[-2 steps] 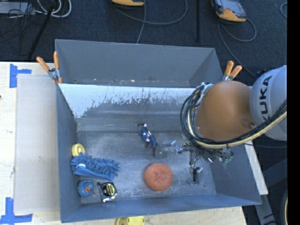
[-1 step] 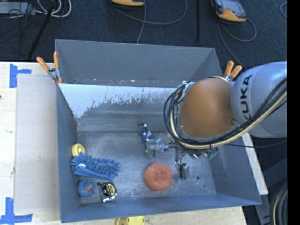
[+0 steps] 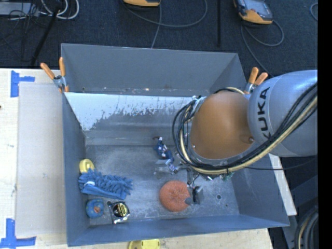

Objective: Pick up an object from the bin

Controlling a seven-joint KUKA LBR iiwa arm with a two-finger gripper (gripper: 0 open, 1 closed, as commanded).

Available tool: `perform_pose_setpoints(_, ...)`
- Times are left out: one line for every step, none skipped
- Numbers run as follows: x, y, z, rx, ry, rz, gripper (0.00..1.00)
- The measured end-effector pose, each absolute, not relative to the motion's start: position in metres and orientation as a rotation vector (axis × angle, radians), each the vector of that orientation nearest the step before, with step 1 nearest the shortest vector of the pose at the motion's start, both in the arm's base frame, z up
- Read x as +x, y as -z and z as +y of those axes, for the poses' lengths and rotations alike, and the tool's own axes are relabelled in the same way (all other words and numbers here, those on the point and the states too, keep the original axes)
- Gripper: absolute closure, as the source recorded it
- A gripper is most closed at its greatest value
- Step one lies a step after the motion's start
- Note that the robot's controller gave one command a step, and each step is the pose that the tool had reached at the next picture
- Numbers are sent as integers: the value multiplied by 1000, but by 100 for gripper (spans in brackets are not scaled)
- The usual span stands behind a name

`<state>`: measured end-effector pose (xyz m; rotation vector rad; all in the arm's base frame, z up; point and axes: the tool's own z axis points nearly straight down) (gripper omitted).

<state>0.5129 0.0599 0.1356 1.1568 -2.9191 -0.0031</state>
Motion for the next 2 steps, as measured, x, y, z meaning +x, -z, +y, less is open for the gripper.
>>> perform_pose_setpoints(518, -126, 58, 1644, 2, -2678, 0)
perform_pose_setpoints(519, -123, 57, 1719, 1, -2632, 0)
